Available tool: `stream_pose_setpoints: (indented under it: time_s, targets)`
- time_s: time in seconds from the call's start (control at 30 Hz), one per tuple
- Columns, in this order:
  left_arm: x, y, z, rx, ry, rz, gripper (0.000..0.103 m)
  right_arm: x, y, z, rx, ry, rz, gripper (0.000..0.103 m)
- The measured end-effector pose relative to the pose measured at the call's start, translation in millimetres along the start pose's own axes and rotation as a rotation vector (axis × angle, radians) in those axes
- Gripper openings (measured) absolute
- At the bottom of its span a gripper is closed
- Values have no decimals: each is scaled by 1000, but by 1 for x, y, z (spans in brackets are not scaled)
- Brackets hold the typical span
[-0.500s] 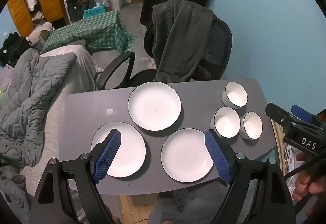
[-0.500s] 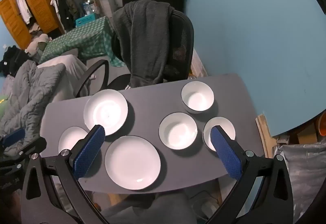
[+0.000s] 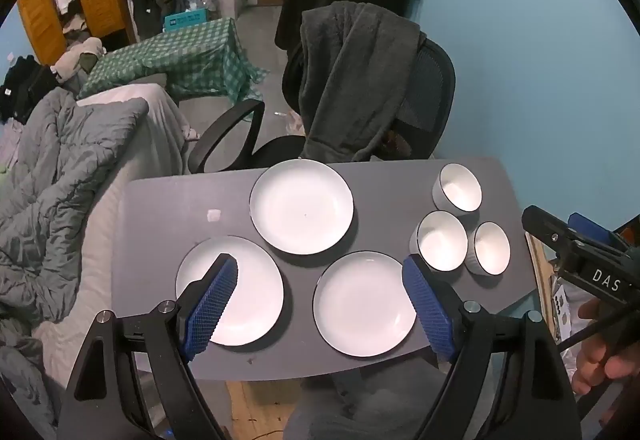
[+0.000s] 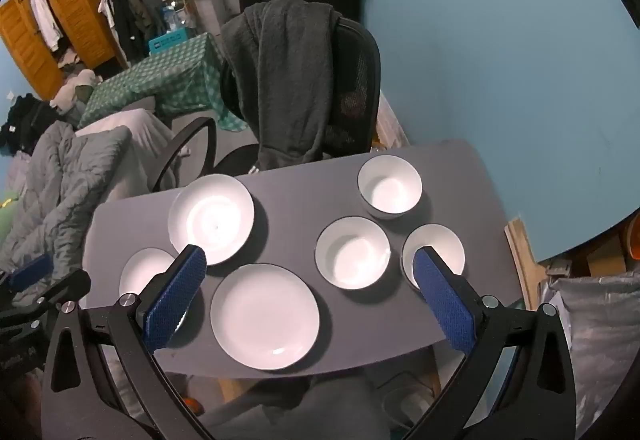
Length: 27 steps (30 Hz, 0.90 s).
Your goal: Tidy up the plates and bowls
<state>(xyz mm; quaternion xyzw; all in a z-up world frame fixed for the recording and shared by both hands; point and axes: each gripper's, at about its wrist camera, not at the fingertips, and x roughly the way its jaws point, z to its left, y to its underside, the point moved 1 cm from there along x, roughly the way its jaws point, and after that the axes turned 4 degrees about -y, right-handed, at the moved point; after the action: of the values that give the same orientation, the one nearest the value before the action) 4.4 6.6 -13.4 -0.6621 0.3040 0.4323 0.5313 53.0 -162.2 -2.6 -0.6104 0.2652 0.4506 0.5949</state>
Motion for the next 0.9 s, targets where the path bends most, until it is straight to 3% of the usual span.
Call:
stream_pose_setpoints:
  time_s: [0.9]
  targets:
    - [2,1,17,-49,22,21,86,3,3,6,4,-9,6,102]
